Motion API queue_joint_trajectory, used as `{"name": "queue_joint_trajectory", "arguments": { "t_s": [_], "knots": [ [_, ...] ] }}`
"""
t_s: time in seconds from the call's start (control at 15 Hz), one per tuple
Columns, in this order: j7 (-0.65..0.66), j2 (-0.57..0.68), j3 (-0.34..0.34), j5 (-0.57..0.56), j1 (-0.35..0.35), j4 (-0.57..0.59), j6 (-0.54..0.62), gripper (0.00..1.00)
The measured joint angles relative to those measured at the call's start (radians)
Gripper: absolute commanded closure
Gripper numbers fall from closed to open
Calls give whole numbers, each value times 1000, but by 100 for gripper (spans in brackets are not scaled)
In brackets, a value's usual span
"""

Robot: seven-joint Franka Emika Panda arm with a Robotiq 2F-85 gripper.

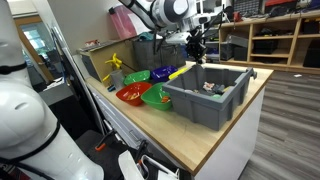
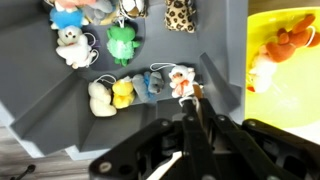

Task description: Pick up a toy in the plastic box and put it into the green bowl

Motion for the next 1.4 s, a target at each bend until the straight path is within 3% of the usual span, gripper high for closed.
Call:
{"name": "queue_joint_trajectory", "arguments": {
  "t_s": [0.33, 0.87, 1.4],
  "knots": [
    [27, -53, 29, -16, 48, -26, -13, 97],
    [56, -28, 98, 18, 77, -33, 3, 97],
    [62, 17, 154, 137, 97, -36, -17, 97]
  ]
}}
